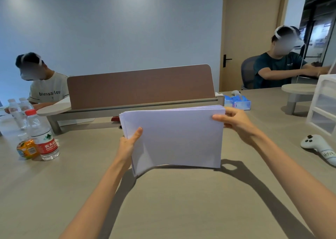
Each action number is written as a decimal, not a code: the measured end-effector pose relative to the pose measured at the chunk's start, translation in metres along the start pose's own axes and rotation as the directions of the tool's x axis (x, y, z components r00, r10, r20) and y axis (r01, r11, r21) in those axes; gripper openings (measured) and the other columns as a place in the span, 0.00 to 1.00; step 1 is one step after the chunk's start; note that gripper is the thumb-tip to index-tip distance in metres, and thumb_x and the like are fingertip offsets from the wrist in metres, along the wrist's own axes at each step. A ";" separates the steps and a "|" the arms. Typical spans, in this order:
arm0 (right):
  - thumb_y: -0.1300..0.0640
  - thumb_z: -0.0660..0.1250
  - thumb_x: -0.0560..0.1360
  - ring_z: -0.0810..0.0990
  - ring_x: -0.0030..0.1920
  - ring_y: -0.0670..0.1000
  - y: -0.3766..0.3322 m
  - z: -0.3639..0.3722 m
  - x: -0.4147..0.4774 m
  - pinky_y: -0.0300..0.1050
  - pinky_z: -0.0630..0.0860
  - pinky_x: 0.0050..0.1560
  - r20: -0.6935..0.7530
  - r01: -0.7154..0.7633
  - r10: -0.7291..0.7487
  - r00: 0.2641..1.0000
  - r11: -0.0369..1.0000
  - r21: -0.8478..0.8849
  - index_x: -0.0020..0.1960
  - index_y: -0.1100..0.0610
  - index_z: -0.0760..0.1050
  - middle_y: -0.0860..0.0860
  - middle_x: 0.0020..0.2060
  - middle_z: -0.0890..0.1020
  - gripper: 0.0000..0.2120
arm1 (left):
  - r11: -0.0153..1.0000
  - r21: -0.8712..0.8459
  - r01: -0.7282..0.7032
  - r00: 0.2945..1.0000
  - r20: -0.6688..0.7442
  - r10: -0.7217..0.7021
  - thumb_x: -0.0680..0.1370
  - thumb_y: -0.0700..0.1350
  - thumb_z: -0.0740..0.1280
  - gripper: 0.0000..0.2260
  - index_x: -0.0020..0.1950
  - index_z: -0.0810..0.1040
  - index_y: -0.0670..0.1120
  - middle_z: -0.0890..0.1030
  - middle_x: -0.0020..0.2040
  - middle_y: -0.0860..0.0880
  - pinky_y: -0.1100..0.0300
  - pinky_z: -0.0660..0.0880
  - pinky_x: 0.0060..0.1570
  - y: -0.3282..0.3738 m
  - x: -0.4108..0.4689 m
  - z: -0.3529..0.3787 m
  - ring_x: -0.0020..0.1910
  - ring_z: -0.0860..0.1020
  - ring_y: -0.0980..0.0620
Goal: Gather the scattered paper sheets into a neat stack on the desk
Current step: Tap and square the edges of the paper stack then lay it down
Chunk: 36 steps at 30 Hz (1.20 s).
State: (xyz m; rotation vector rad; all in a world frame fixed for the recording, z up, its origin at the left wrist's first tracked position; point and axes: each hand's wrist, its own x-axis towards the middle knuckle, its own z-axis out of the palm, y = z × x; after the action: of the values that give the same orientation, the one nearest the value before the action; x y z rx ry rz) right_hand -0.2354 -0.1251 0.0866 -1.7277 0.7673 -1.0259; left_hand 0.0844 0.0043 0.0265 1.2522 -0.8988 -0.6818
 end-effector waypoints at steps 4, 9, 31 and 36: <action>0.42 0.79 0.56 0.83 0.52 0.53 0.031 0.011 -0.007 0.50 0.81 0.50 0.115 -0.143 0.124 0.986 0.974 0.175 0.60 0.50 0.74 0.52 0.52 0.83 0.35 | 0.999 -0.041 0.000 1.000 0.031 0.001 0.75 0.56 0.70 0.16 0.55 0.80 0.45 0.84 0.49 0.44 0.46 0.80 0.50 0.001 -0.001 0.008 0.48 0.82 0.42; 0.51 0.75 0.64 0.84 0.52 0.54 0.039 0.006 -0.012 0.48 0.81 0.47 0.138 -0.126 0.096 0.986 0.966 0.225 0.62 0.50 0.73 0.52 0.52 0.84 0.27 | 0.999 -0.023 0.043 0.965 0.259 -0.036 0.73 0.52 0.69 0.18 0.61 0.77 0.47 0.83 0.54 0.46 0.49 0.80 0.50 -0.004 -0.001 0.011 0.52 0.82 0.45; 0.57 0.75 0.64 0.82 0.55 0.56 0.068 0.012 -0.010 0.50 0.81 0.51 0.045 -0.104 0.096 0.994 0.964 0.247 0.58 0.50 0.76 0.52 0.52 0.84 0.23 | 0.999 0.023 0.046 0.919 0.390 -0.051 0.67 0.53 0.75 0.24 0.60 0.75 0.49 0.83 0.52 0.48 0.53 0.80 0.47 -0.007 0.015 0.016 0.53 0.81 0.46; 0.56 0.78 0.65 0.82 0.53 0.55 0.059 0.017 -0.002 0.53 0.79 0.53 -0.071 -0.024 0.043 0.997 0.968 0.250 0.57 0.52 0.77 0.52 0.52 0.84 0.22 | 1.000 0.000 0.001 0.934 0.358 -0.001 0.71 0.51 0.72 0.23 0.64 0.74 0.46 0.82 0.57 0.45 0.50 0.80 0.51 0.013 0.020 0.020 0.54 0.82 0.46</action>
State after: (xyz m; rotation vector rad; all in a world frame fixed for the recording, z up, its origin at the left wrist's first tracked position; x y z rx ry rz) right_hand -0.2238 -0.1377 0.0272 -1.4636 0.6805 -1.1201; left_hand 0.0768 -0.0198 0.0442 1.1452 -1.1963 -0.9301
